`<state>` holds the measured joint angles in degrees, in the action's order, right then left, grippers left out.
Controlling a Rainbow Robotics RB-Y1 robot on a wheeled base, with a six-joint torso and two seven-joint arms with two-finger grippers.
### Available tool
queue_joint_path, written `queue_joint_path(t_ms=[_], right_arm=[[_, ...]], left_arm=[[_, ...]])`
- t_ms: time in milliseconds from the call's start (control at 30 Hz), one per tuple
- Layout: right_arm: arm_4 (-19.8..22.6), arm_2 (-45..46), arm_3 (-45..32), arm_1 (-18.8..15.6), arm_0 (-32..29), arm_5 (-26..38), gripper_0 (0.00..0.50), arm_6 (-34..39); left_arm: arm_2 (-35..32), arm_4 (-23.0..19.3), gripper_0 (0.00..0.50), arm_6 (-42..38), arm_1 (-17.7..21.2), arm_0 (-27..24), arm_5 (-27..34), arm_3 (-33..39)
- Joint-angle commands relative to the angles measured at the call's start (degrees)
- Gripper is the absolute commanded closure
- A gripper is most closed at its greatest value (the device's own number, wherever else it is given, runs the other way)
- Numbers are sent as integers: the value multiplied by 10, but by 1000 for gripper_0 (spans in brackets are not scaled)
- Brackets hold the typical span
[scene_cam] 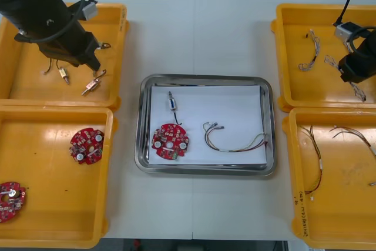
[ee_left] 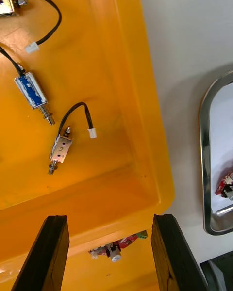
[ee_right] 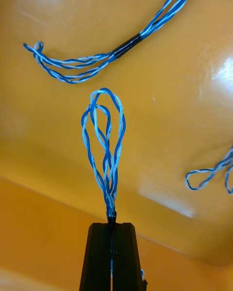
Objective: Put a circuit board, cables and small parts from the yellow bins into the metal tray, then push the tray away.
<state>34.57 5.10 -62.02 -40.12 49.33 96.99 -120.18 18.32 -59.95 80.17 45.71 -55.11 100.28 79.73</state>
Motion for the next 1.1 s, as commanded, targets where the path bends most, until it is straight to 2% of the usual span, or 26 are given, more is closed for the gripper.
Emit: queue_joint_path(t_ms=[33, 400, 467, 667, 867, 1100], right_arm=[[7, 17, -19, -35, 60, 29, 500, -14], [9, 17, -27, -44, 125, 110, 500, -18], [12, 17, -53, -44, 126, 130, 500, -17], [3, 14, -137, -51, 124, 130, 500, -4], [19, 23, -181, -57, 119, 130, 500, -3], [79, 14, -275, -58, 83, 130, 500, 1]], left_arm=[[-19, 9, 0, 116, 25, 0, -23, -18], [-19, 13, 0, 171, 26, 0, -61, -63], [-19, 13, 0, 191, 26, 0, -74, -77], [-19, 9, 0, 222, 27, 0, -99, -112], [-19, 20, 0, 236, 28, 0, -103, -114], [-19, 26, 0, 242, 27, 4, -106, -114]])
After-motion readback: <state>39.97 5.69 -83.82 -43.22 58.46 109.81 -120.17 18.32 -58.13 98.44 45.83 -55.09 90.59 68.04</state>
